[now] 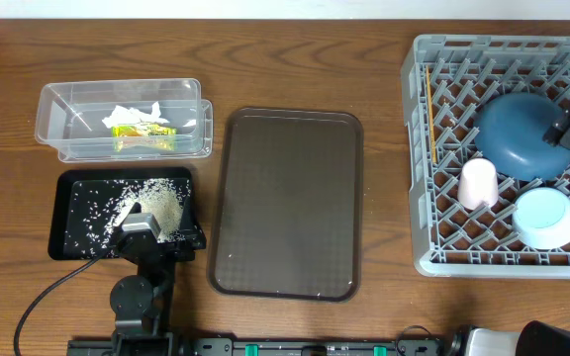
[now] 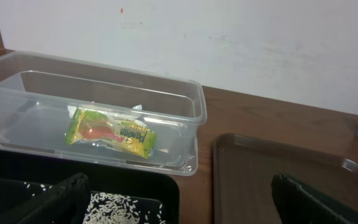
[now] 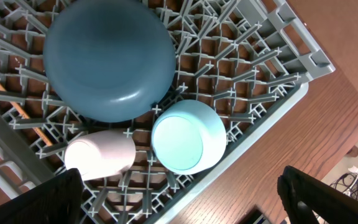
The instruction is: Sort waste into correct bins and load items into the dishwasher rack
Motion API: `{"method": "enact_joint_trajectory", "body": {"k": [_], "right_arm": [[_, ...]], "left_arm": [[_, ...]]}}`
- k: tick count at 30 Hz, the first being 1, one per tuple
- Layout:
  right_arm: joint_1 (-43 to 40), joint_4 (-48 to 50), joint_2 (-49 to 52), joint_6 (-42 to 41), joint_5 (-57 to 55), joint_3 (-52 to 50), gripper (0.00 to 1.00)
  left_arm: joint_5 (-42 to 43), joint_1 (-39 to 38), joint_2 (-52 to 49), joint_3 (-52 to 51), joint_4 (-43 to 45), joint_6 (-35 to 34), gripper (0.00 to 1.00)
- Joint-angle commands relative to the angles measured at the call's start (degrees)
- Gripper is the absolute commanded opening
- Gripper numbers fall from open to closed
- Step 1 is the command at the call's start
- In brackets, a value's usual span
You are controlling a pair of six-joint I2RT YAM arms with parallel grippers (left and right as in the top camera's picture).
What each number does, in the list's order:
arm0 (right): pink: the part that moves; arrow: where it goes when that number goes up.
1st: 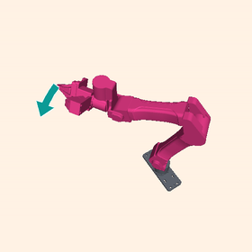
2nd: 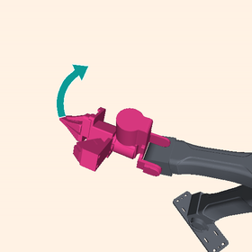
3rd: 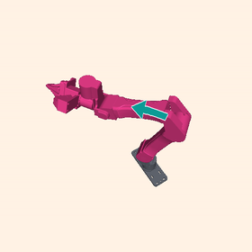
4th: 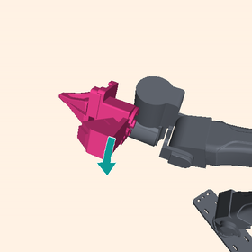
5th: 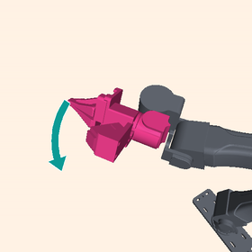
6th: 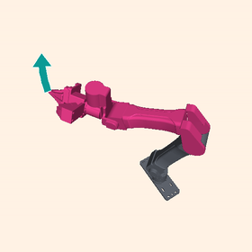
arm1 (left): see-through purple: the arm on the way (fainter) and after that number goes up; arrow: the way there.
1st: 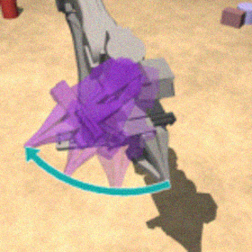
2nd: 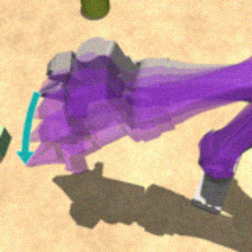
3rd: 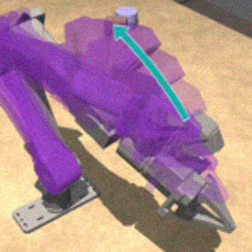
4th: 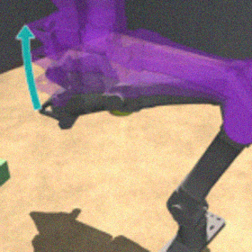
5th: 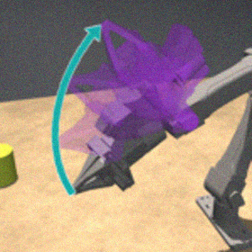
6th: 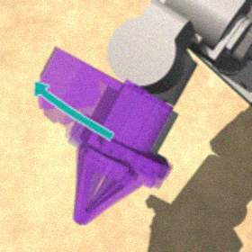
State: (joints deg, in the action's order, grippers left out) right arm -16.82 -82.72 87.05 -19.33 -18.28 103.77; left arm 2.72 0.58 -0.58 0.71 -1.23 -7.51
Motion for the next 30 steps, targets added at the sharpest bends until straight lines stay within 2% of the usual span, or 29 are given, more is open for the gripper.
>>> {"method": "enact_joint_trajectory", "body": {"k": [1,19,30], "right_arm": [[-0.37,-0.04,-0.46,-1.01,-1.18,0.39,0.99],[-0.37,-0.04,-0.57,-0.98,-1.18,0.37,0.99],[-0.35,-0.52,-11.43,-0.13,-0.15,0.37,0.99]], "left_arm": [[-1.92,-0.24,0.35,-0.48,-2.82,-0.11,0.95],[-1.92,-0.24,0.35,-0.48,-2.82,-0.11,0.95],[-1.92,-0.24,0.35,-0.48,-2.82,-0.11,0.95]]}}
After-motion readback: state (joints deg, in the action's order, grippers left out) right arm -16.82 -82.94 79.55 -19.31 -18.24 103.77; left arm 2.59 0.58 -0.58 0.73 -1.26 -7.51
